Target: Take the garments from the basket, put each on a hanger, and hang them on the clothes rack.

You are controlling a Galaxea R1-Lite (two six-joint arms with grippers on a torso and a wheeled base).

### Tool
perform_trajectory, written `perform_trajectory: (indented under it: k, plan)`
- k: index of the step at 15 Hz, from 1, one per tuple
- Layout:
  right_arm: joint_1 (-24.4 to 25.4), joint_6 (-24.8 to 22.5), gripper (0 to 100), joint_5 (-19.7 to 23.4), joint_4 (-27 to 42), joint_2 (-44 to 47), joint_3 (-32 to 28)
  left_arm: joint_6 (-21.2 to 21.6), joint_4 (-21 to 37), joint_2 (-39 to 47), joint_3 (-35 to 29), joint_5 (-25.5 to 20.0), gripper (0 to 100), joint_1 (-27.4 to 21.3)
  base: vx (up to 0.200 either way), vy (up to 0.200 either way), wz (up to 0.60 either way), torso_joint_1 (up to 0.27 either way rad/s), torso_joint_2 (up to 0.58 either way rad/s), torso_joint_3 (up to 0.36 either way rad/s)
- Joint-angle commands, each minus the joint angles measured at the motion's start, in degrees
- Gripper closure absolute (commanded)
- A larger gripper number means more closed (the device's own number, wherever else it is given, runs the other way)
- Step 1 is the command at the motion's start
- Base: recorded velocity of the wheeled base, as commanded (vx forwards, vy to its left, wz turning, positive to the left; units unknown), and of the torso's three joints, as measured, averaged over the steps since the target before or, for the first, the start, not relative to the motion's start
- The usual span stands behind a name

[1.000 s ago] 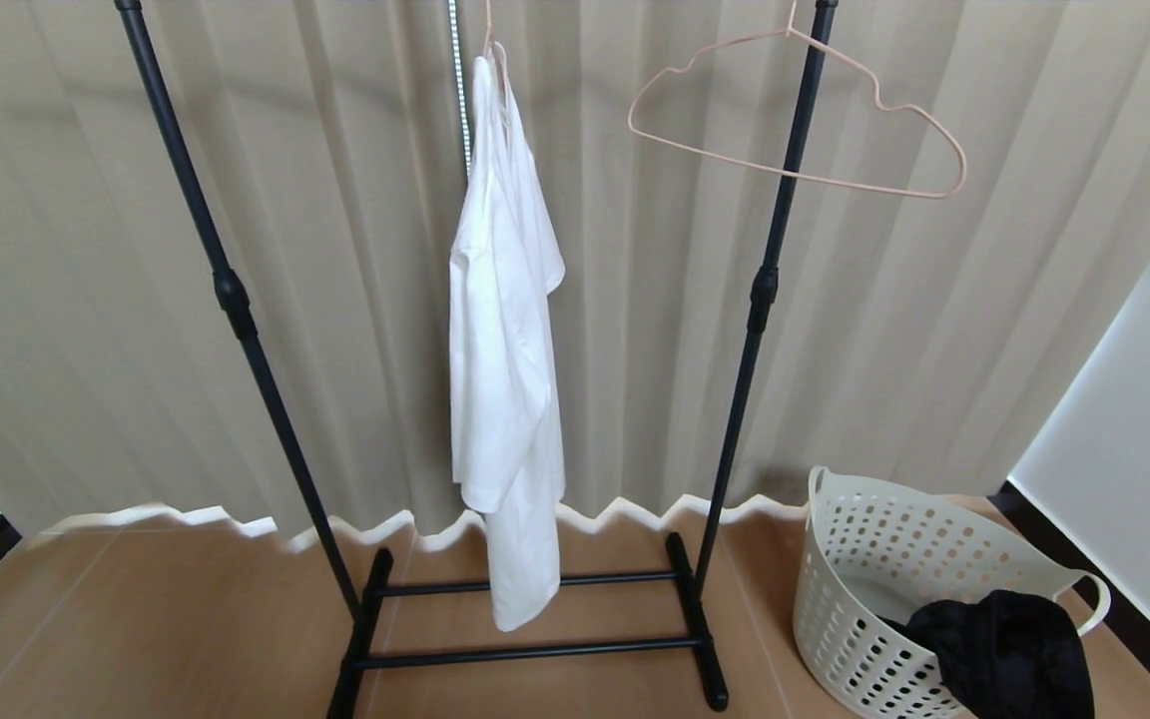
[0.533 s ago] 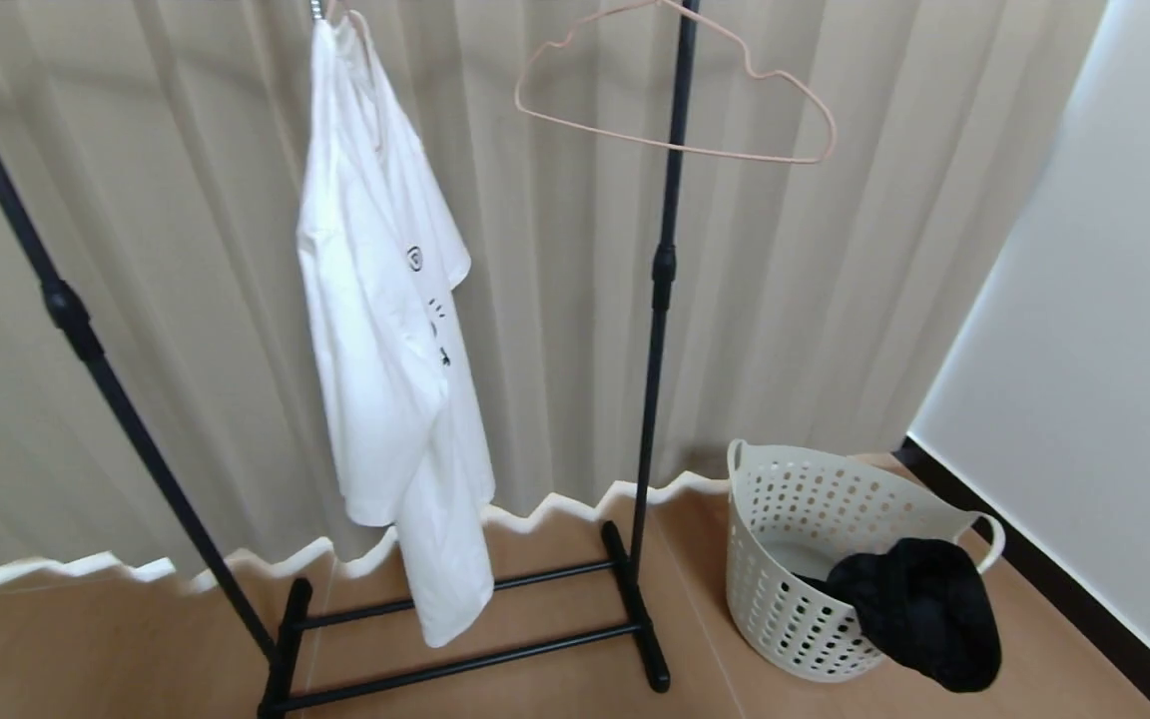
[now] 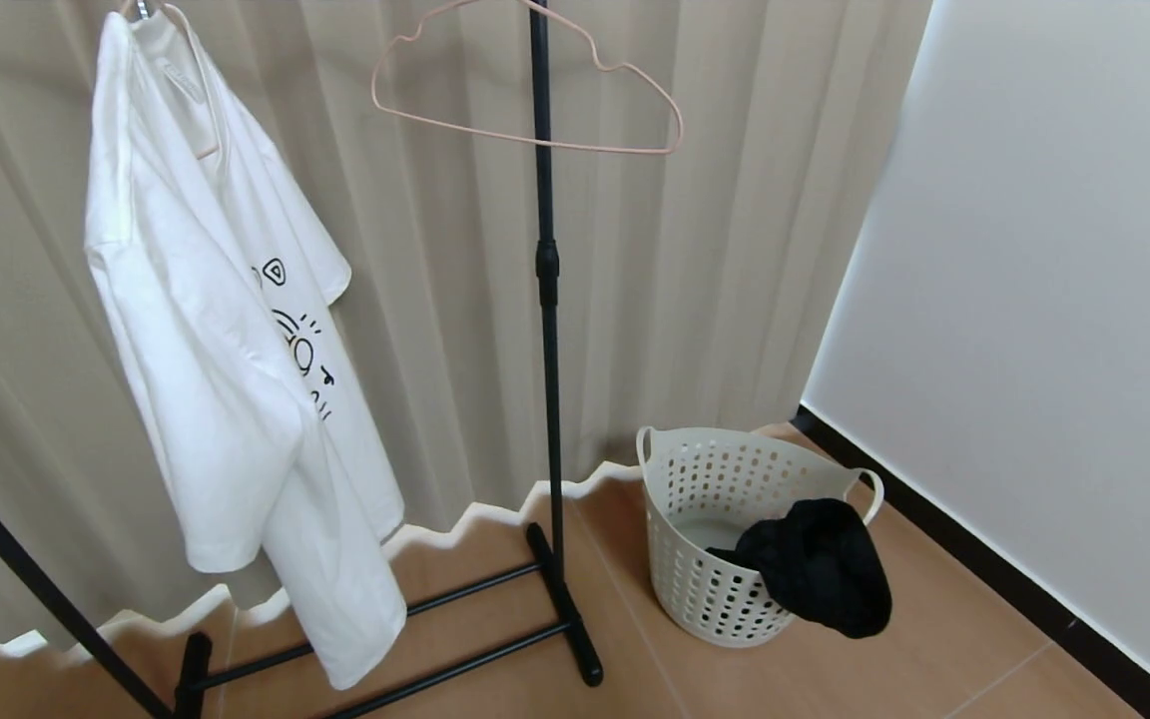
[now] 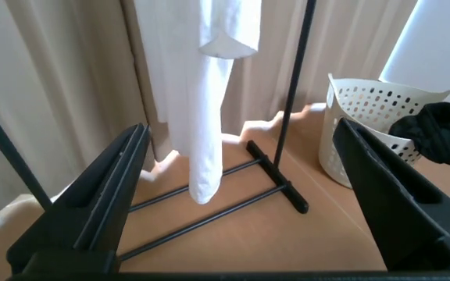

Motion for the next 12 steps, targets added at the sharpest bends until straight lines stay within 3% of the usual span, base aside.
perform_trajectory:
  k: [1,6,8,12]
  plan:
    - [0.03,-0.04,0,-0.01,0.01,-0.02,0.00,0.00,0.00,0.08,-0.02,-0.01,0,0.06,0.000,-0.200,0.00,0.002,0.04,0.022]
    - [0.03,-0.04,0,-0.01,0.01,-0.02,0.00,0.00,0.00,0.08,-0.02,-0.01,0,0.06,0.000,-0.200,0.00,0.004,0.01,0.005]
    - [0.03,-0.04,0,-0.01,0.01,-0.02,0.00,0.00,0.00,0.08,0.07,-0.01,0,-0.02,0.200,-0.200,0.00,0.002,0.00,0.002]
    - [0.03,-0.04,0,-0.01,0.01,-0.02,0.00,0.00,0.00,0.08,-0.02,0.08,0,-0.02,0.200,0.000,0.00,-0.002,0.00,0.004]
